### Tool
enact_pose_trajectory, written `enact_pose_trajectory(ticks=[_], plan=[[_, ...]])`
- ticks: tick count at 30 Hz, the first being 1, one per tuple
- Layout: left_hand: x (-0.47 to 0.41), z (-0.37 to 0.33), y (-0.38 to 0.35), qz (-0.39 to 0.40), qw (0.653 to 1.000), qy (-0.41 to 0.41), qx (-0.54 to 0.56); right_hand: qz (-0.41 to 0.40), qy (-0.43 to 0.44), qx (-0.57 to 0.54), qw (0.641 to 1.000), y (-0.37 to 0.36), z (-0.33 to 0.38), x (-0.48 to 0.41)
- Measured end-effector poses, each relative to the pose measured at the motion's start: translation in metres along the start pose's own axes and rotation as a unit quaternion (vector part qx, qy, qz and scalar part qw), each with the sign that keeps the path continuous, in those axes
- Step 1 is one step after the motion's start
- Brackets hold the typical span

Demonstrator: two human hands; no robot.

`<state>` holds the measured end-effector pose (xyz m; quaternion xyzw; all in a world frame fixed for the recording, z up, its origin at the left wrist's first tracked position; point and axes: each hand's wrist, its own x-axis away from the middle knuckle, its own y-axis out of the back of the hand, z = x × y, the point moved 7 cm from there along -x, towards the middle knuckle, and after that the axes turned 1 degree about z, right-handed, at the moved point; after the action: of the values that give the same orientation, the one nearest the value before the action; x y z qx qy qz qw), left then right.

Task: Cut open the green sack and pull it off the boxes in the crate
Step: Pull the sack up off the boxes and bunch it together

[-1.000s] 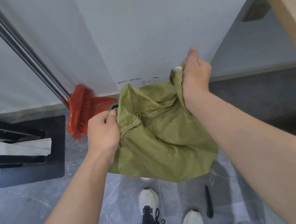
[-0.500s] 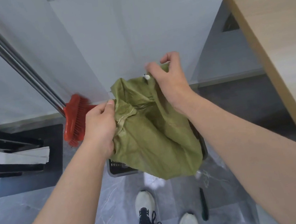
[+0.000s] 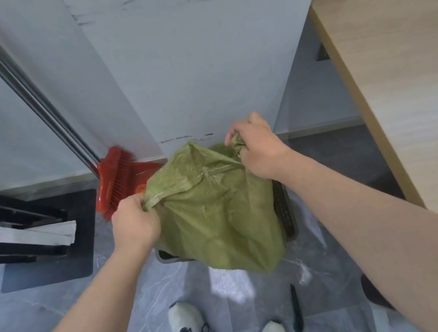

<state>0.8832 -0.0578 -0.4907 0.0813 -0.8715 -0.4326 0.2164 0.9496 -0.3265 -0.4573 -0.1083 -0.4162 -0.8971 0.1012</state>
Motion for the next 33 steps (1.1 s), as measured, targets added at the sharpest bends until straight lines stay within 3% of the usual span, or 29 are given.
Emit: enact_pose_trajectory(ticks=[5, 9, 11, 13, 16, 18, 20, 27, 33], plan=[[-0.005, -0.057, 0.041, -0.055, 0.993, -0.074, 0.075, -0.123, 0.015, 0.001, 0.992, 0.06, 0.026, -0.007], [-0.008, -0.087, 0.055, -0.03, 0.992, -0.105, 0.061, -0.196, -0.049, 0.06, 0.977, 0.086, 0.032, -0.001], [-0.006, -0.097, 0.062, -0.018, 0.993, -0.106, 0.059, -0.203, -0.113, 0.131, 0.964, 0.092, 0.04, 0.012], [-0.001, -0.101, 0.07, -0.012, 0.991, -0.107, 0.075, -0.198, -0.155, 0.133, 0.959, 0.098, 0.045, 0.023], [0.003, -0.109, 0.082, 0.003, 0.988, -0.119, 0.1, -0.212, -0.147, -0.038, 0.965, 0.103, 0.054, 0.024], [0.002, -0.116, 0.09, -0.004, 0.985, -0.123, 0.125, -0.266, -0.143, -0.198, 0.933, 0.107, 0.056, 0.027], [0.001, -0.127, 0.095, -0.004, 0.981, -0.126, 0.144, -0.32, -0.148, -0.29, 0.89, 0.111, 0.055, 0.034], [0.01, -0.141, 0.111, -0.036, 0.967, -0.143, 0.208, -0.37, -0.089, -0.396, 0.836, 0.122, 0.07, 0.056], [0.016, -0.165, 0.132, -0.081, 0.959, -0.194, 0.189, -0.391, -0.052, -0.442, 0.806, 0.134, 0.085, 0.067]])
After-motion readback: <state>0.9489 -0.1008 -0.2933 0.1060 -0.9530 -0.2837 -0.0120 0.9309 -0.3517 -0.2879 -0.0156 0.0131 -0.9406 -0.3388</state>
